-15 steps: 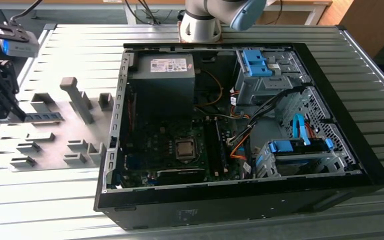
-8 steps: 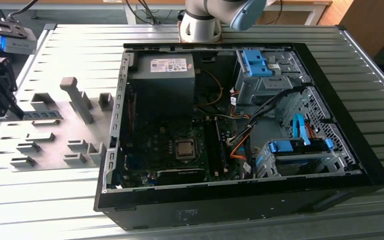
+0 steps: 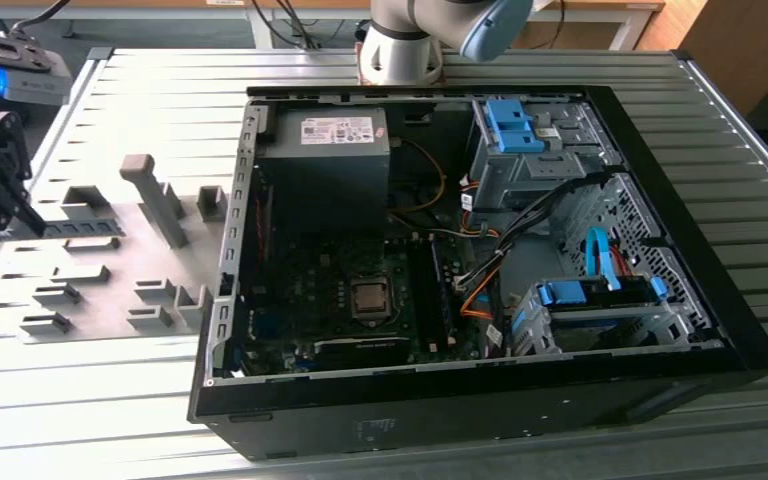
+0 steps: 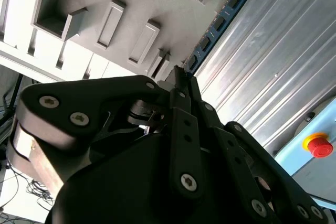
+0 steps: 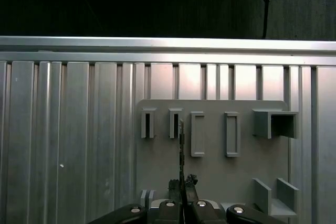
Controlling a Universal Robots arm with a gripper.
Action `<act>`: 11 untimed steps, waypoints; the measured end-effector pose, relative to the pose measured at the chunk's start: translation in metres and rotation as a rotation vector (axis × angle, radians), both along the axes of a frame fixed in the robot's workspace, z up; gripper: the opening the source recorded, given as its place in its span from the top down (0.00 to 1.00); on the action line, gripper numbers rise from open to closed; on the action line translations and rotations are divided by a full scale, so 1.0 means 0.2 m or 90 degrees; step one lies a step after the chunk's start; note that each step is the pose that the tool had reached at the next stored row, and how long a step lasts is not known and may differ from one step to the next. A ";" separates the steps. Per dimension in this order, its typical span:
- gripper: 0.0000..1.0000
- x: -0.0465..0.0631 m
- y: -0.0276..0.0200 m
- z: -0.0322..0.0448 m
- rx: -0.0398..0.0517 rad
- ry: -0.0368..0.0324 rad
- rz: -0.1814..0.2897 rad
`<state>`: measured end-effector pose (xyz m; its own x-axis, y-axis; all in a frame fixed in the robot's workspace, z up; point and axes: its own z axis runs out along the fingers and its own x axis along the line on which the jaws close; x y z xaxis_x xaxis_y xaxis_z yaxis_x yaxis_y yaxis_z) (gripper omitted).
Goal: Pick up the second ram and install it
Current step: 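Pick up the second ram and move it above second insertion slot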
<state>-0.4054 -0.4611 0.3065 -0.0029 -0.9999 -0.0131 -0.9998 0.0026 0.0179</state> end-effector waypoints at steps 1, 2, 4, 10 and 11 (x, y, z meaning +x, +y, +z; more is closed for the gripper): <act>0.86 0.00 0.000 0.003 0.0000 0.0000 0.000; 0.86 0.00 0.000 0.006 0.0000 0.0000 0.000; 0.86 0.00 0.000 0.013 0.0000 0.0000 0.000; 0.86 0.00 0.000 0.046 0.0000 0.0000 0.000; 0.86 0.00 0.000 0.053 0.0000 0.0000 0.000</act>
